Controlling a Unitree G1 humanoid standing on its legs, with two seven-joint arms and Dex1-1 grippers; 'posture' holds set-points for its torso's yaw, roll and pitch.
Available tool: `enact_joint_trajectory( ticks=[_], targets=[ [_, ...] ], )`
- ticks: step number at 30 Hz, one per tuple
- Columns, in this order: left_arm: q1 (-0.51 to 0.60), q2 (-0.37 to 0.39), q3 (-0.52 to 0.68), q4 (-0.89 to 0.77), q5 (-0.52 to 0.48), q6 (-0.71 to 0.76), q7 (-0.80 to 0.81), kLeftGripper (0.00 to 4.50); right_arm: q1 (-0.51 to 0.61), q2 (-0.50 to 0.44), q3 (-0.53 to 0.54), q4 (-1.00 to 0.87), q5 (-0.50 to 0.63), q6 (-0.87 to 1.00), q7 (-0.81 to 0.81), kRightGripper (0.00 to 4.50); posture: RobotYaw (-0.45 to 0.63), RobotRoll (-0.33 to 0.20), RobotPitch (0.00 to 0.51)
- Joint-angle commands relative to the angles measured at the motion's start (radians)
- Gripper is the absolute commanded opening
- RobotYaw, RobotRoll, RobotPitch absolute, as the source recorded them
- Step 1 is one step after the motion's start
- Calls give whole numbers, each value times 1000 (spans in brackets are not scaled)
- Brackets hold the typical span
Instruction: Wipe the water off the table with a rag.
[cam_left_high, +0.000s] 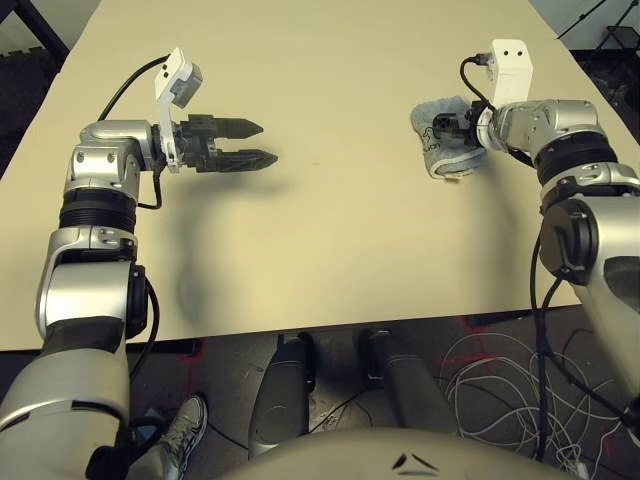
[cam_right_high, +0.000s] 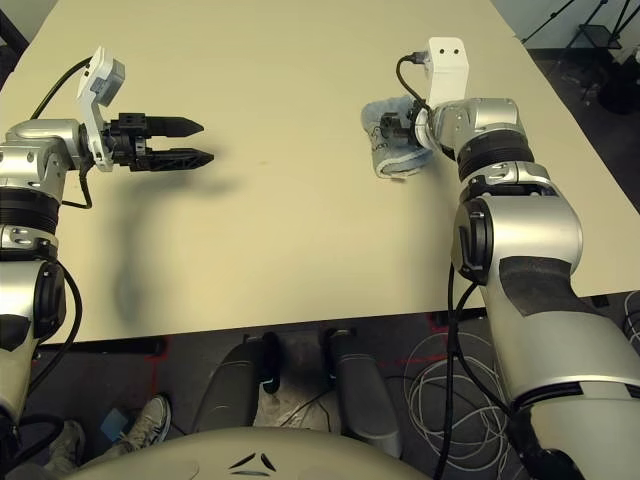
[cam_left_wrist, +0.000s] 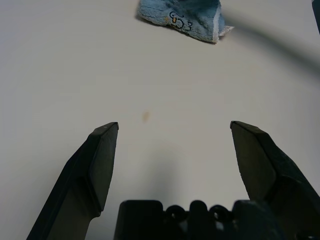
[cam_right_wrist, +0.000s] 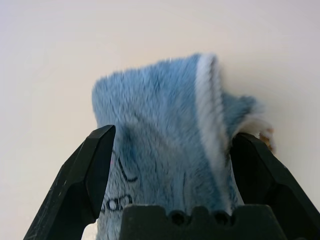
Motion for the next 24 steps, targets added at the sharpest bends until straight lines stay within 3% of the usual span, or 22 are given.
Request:
enact_joint_trajectory(
  ticks=[1,8,14,17,24],
  targets=[
    [5,12,5,-1,10,-8,1,4500,-6,-27,-10,17,-16,-63,-37,4471,1,0,227],
    [-6,-14,67,32,-1,-72,124,4500,-19,-54,-60,27,2,-209,-89,4471,1,0,227],
    [-87,-65,213,204,3,-328,535,4500,21,-77,-40,29,-40,-405,-82,4471,3,0,223],
    [-55,-76,263,240,0,-418,677,4500,81,-95,-43,43,-51,-515,-88,4471,7,0,223],
    [43,-102,332,263,-15,-518,829,4500,151,-138,-70,80,-47,-647,-85,4471,22,0,221]
  ],
)
